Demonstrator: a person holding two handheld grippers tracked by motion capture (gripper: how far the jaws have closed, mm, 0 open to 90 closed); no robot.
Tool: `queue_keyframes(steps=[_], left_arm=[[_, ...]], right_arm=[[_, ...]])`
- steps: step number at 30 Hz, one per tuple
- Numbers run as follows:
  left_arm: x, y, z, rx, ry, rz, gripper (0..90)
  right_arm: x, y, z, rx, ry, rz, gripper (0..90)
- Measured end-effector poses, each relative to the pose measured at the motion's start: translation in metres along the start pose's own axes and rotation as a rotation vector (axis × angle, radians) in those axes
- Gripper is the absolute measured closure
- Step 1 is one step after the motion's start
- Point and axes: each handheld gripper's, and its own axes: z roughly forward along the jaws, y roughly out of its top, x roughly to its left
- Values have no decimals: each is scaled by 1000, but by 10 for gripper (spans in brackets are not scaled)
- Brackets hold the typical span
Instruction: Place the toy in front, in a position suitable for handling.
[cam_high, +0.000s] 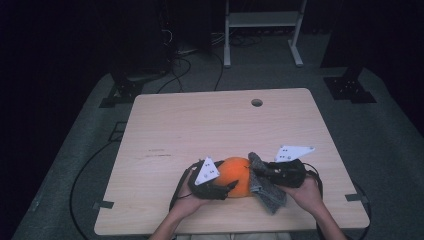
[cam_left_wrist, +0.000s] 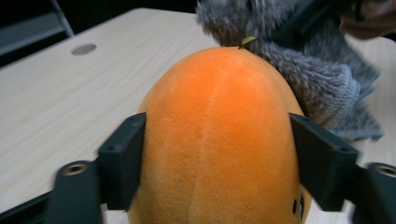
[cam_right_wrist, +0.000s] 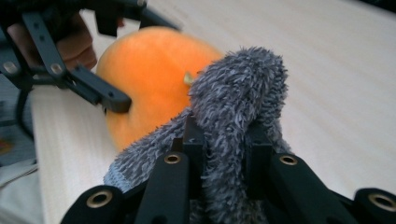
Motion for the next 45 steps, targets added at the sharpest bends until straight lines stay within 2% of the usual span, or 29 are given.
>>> queue_keyframes(steps=[2,4,7,8,9,11,13,15,16,18,20,22,25,27,28,30,33,36,39,40,42,43,44,45], left_arm=[[7,1,-2,5,-33,-76,130],[10,2,-3,-5,-57,-117,107],[6,-1,0,26,-47,-87,92],[5,-2,0,23,-43,-85,121],[4,-3,-2,19,-31,-65,204],[2,-3,-5,23,-12,-27,295],[0,-4,-5,7,-11,-14,331],[-1,-3,-3,-5,-17,-5,334],[-1,-2,-3,-8,-24,-4,328],[1,-1,-3,1,-37,-23,282],[4,2,-4,12,-67,-79,166],[7,5,-3,34,-88,-111,98],[4,3,1,77,-79,-80,97],[2,3,-1,66,-54,-70,193],[1,3,-2,54,-32,-46,256],[-3,5,-3,-8,7,-2,317],[-6,8,-2,-52,72,51,316],[-1,1,0,-22,44,46,274],[6,-5,-6,-8,8,22,275],[7,-7,-9,-11,-2,20,273],[8,-9,-10,-21,-13,12,270],[6,-8,-9,-21,-14,17,269],[6,-8,-9,-21,-14,17,267],[5,-6,-8,-15,-14,20,265]], right_arm=[[2,-1,3,17,27,5,753],[8,0,5,24,54,-12,754],[20,3,7,26,91,-55,750],[22,3,7,27,92,-73,750],[21,3,7,34,81,-75,751],[13,2,2,35,69,-60,756],[4,1,-3,32,22,-32,759],[-2,0,-8,-3,34,3,759],[-2,0,-7,-3,37,2,759],[0,1,-3,22,37,-13,759],[2,-1,2,39,66,-16,761],[7,-1,5,53,103,-33,761],[19,2,5,61,137,-80,760],[20,4,6,53,108,-82,758],[19,5,5,43,96,-79,759],[19,9,3,20,67,-83,760],[21,14,1,-5,27,-103,760],[18,11,6,10,39,-100,760],[12,3,9,39,63,-68,760],[10,0,9,60,57,-65,761],[10,-5,9,104,11,-79,760],[11,-6,7,91,20,-77,759],[15,-1,4,49,37,-82,759],[19,4,3,39,35,-98,758]])
